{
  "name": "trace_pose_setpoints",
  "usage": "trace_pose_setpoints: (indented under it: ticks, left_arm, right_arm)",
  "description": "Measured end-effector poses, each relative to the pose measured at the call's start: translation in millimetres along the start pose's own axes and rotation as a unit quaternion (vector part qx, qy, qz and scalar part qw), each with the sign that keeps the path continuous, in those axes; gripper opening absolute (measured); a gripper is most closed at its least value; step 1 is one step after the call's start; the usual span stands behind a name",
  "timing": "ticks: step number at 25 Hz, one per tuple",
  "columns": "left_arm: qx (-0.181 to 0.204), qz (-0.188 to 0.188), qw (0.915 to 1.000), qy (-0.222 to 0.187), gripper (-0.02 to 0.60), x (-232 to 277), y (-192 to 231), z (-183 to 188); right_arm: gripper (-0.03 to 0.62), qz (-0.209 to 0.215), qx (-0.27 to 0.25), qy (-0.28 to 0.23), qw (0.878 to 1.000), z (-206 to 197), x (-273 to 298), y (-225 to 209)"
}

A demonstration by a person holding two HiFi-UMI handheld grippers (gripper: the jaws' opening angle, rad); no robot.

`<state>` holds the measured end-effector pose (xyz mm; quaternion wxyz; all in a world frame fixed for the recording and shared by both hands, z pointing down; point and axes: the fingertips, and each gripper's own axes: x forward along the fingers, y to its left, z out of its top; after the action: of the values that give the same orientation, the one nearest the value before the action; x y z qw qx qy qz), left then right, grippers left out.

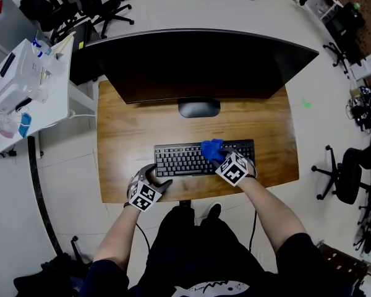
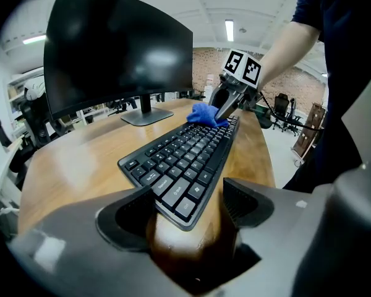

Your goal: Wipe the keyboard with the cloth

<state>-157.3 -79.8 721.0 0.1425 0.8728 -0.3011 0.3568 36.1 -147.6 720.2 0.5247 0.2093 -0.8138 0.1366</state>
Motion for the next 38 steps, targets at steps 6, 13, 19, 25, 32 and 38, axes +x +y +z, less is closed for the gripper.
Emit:
trace_pose_setpoints:
  ticks: [6,13,19,25,32,38]
  left_arm:
    - [0.005,-0.002,1.0,0.0,0.353,0,-1,1]
    - [-0.006,0.003,1.0,-0.004,0.353,0,1,1]
    - [0.006,-0.003,1.0,0.006,0.353,0,0,1]
    - [0.007,-0.001,1.0,0.006,0.353,1,0,0]
    - [0.007,-0.001,1.0,0.003,0.353,1,0,0]
    - [0.024,-0.005,0.9996,0.012,0.353,-2,-2,2]
  right_arm:
    - [0.133,-0.032,0.01,0.017,0.999,-16,-18,-16]
    - [0.133,0.034,-0.06,-0.047,0.996,57,-1,70]
    - [0.133,0.055,-0.145,-0.02,0.988,51,23,115]
    - [0.132,0.032,-0.117,-0.004,0.993,-4,4,81]
    - [0.132,0.001,-0.066,0.025,0.997,-49,-18,42]
    - [0.132,-0.01,0.028,-0.032,0.999,0,-27,12]
